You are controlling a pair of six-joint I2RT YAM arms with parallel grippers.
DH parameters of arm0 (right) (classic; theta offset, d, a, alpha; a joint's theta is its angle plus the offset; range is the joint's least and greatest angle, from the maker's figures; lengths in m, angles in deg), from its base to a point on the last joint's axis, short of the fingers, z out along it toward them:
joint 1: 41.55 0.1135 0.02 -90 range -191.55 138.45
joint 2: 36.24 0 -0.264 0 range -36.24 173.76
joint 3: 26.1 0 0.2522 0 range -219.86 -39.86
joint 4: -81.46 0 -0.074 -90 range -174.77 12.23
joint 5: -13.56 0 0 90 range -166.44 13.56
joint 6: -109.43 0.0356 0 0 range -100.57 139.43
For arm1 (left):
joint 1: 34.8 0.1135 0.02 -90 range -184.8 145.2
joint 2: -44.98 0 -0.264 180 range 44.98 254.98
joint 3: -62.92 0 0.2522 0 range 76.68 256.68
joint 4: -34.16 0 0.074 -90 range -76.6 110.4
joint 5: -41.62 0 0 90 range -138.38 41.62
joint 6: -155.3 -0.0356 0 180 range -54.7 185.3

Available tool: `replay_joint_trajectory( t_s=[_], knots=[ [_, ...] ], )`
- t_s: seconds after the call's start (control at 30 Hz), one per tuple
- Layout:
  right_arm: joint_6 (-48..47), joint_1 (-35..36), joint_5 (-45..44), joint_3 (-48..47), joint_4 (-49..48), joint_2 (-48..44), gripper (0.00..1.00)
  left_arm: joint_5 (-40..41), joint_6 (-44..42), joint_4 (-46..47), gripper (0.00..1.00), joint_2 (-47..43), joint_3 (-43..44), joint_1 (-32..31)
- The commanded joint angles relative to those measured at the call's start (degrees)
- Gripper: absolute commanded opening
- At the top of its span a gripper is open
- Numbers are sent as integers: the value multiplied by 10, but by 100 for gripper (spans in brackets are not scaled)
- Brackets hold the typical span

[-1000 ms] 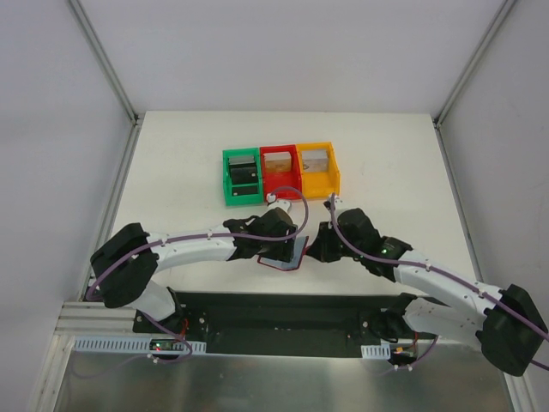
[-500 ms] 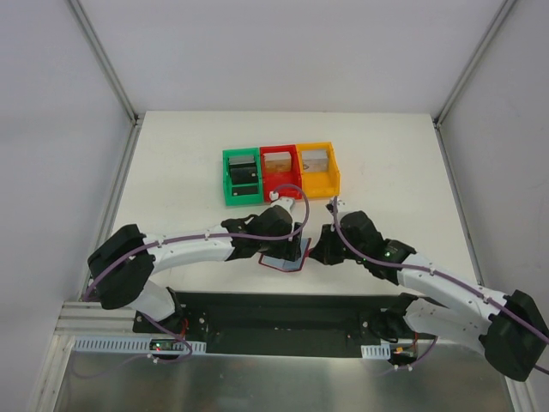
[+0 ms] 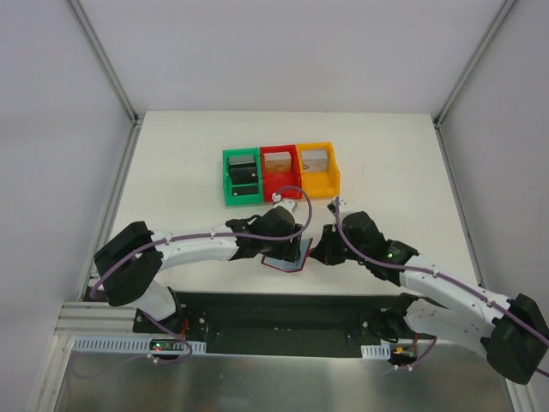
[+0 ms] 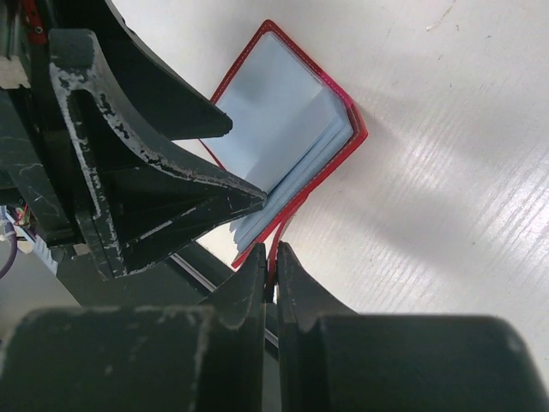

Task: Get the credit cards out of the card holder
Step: Remove the credit card from the card holder.

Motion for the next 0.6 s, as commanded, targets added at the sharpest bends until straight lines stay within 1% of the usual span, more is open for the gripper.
replay_joint_trajectory(
  t_s=[0.0,0.27,0.57],
  knots=[
    [-7,3,-8,-6,5,-17,1,2,-5,6,61,3,11,-3],
    [-7,2,-9,-2,6,-18,1,16,3,6,53,-12,-6,8],
    [-9,2,-10,-1,8,-23,1,27,11,5,50,-40,-37,35]
  ],
)
